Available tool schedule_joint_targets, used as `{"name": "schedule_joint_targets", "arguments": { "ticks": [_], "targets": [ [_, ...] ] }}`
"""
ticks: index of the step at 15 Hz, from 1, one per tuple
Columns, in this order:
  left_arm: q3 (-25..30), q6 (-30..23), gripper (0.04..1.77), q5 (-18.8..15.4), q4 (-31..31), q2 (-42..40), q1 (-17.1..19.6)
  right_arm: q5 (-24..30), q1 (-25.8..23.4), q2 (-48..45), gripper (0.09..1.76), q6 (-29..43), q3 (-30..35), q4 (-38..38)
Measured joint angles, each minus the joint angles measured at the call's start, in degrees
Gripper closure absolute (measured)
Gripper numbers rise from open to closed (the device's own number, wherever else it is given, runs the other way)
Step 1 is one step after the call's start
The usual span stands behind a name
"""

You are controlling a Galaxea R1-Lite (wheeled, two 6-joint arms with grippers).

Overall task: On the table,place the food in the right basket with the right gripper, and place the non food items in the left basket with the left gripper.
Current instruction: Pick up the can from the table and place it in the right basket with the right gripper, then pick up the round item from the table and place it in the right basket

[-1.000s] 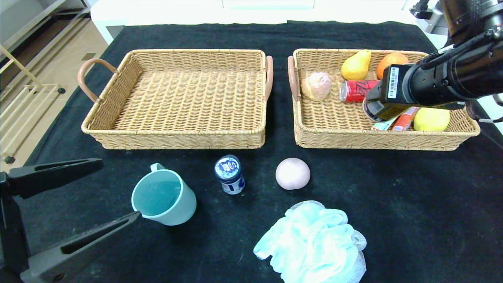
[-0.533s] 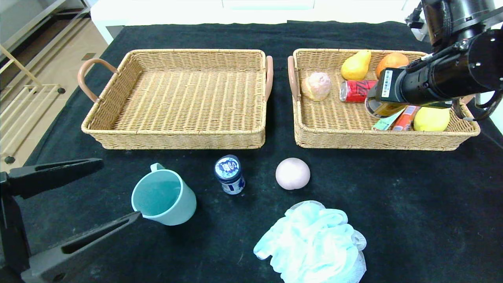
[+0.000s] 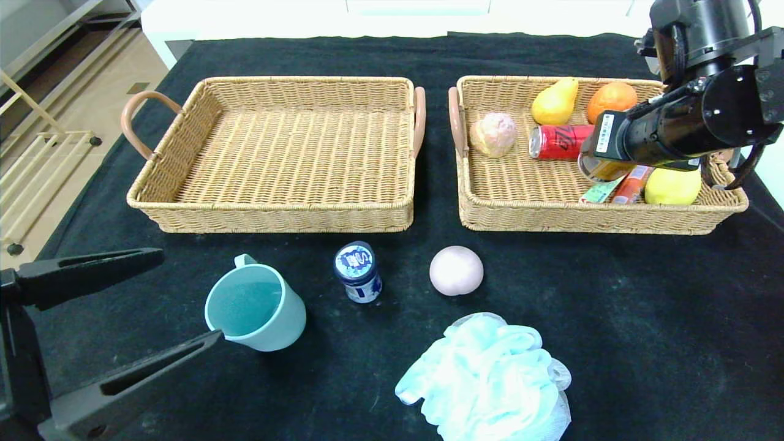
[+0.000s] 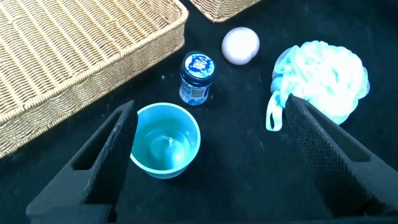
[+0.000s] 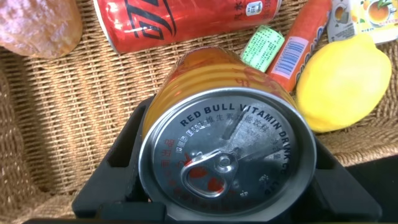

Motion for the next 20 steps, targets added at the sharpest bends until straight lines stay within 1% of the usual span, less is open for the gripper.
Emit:
{"name": "schedule_joint_targets", "arguments": {
  "ticks": [6, 9, 12, 16, 18, 20],
  "targets": [
    [0.02, 0.0, 0.09, 0.02, 0.0, 0.06, 0.0, 0.04, -0.07, 1.13, 0.66, 0.02, 0.2, -0.72],
    [-0.02, 0.0, 0.09, 0.05, -0.02, 0.04, 0.06, 0.11, 0.04, 1.18, 0.5, 0.0, 0.23, -0.83],
    [-0.09, 0.0, 0.09, 0.05, 0.0, -0.05, 0.06, 0.26, 0.23, 1.13, 0.39, 0.02, 0.23, -0.66],
    [-0.02, 0.0, 0.09, -0.01, 0.0, -0.16, 0.09, 0.11, 1.46, -0.15, 0.29, -0.04, 0.33, -0.3],
    [0.0, 0.0, 0.09, -0.06, 0.05, -0.18, 0.09, 0.11, 2.82, -1.99, 0.26, -0.04, 0.94, 0.04],
    [0.02, 0.0, 0.09, -0.09, 0.05, -0.22, 0.09, 0.04, 5.05, -4.69, 0.23, -0.04, 3.08, 0.24]
  ]
}}
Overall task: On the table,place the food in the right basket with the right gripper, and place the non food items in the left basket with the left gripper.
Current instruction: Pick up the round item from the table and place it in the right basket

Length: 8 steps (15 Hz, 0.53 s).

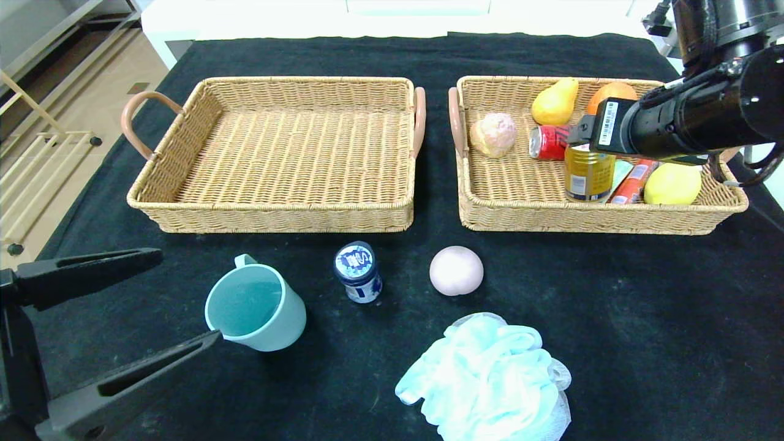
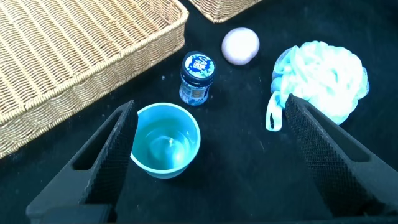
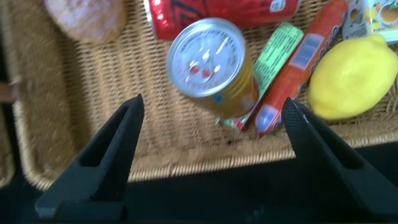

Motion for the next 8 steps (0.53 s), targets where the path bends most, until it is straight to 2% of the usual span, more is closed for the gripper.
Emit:
{"name": "schedule_joint_targets", "arguments": {
  "ticks": [4, 8],
  "targets": [
    [0.0, 0.3, 0.09, 0.02, -0.02, -0.16, 0.0, -0.09, 7.22, -5.56, 0.19, 0.04, 7.25, -0.38],
    [0.0, 1.07, 0.09, 0.11, 0.0, -0.22, 0.0, -2.86, 15.52, -7.96, 0.17, 0.04, 11.01, -0.73]
  ]
}}
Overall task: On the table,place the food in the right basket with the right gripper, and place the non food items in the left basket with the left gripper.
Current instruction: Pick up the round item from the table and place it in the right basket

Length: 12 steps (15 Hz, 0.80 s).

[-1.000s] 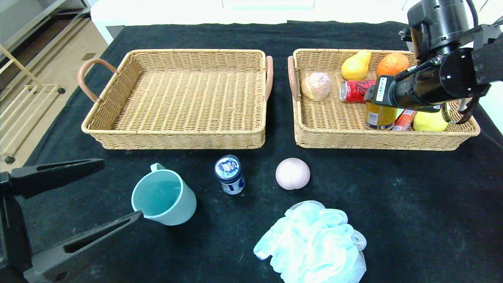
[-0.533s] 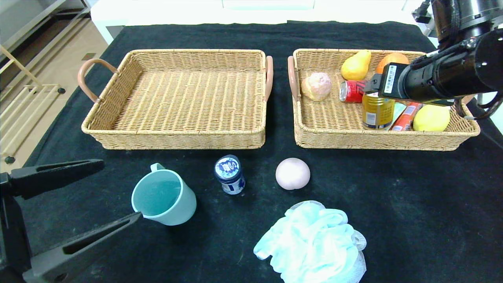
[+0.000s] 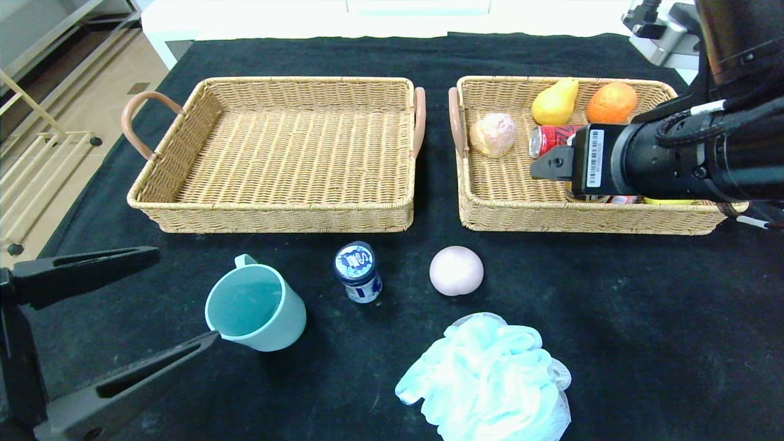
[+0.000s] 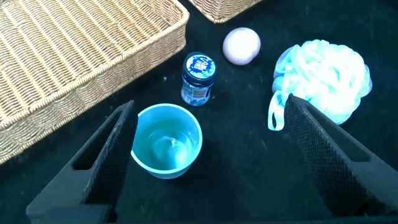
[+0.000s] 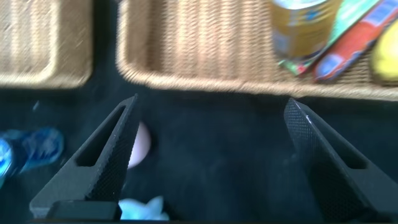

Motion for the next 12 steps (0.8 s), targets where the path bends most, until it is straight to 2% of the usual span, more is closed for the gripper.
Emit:
{"name": "schedule_joint_targets", "arguments": {
  "ticks": [6, 12],
  "targets": [
    [-0.07, 0.06, 0.09, 0.11, -0.05, -0.5, 0.0, -0.52, 7.72, 3.77, 0.15, 3.83, 1.73, 0.05],
    [-0.02, 0.15, 0.09, 0.11, 0.0, -0.49, 0.0, -0.89, 9.9, 9.4, 0.15, 6.53, 1.84, -0.3]
  ]
}}
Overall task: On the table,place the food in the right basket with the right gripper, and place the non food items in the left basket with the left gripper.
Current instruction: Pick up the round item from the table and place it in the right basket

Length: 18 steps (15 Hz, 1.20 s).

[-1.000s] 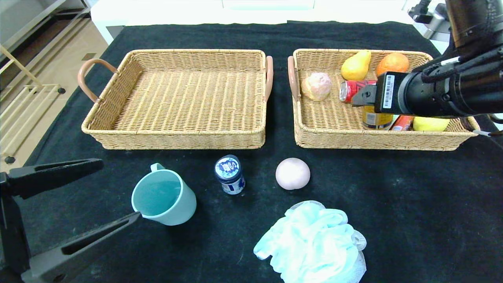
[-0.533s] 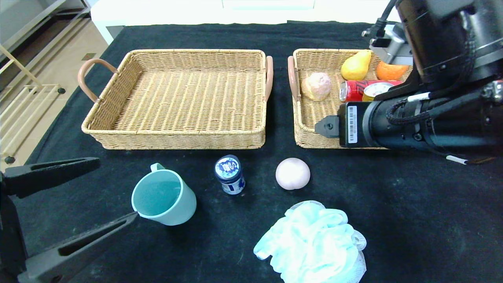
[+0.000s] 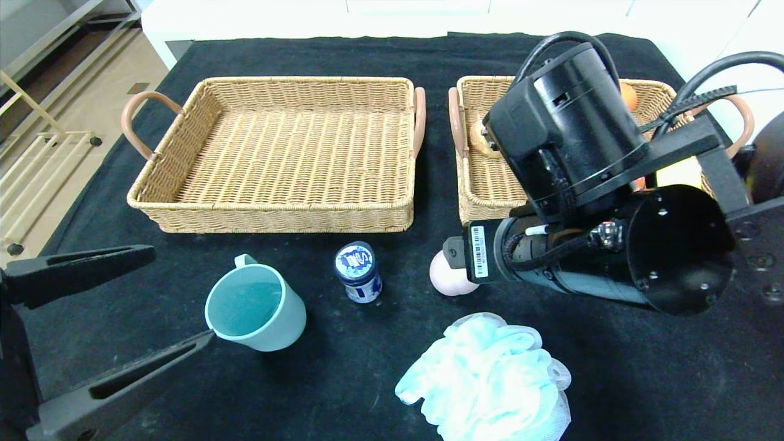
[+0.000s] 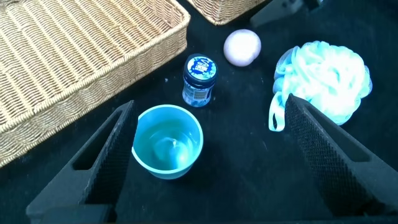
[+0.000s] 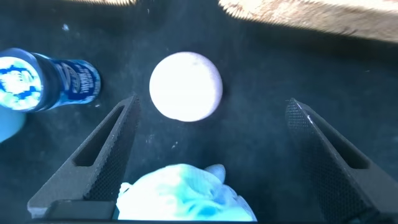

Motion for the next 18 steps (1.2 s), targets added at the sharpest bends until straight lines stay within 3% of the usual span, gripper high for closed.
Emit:
{"name": "schedule_joint_targets", "arguments": {
  "ticks": [5, 11, 18],
  "targets": [
    [0.02, 0.0, 0.09, 0.0, 0.0, -0.04, 0.0, -3.08, 1.84, 3.86, 0.15, 1.76, -0.09, -0.63],
    [0.09, 0.0, 0.09, 0.0, -0.05, 0.0, 0.0, -5.88, 1.27, 7.06, 0.15, 2.3, 0.66, -7.97],
    [0.06, 0.0, 0.09, 0.0, -0.07, -0.01, 0.05, -5.88, 0.5, 9.18, 0.15, 3.36, 0.83, -9.2]
  ]
}}
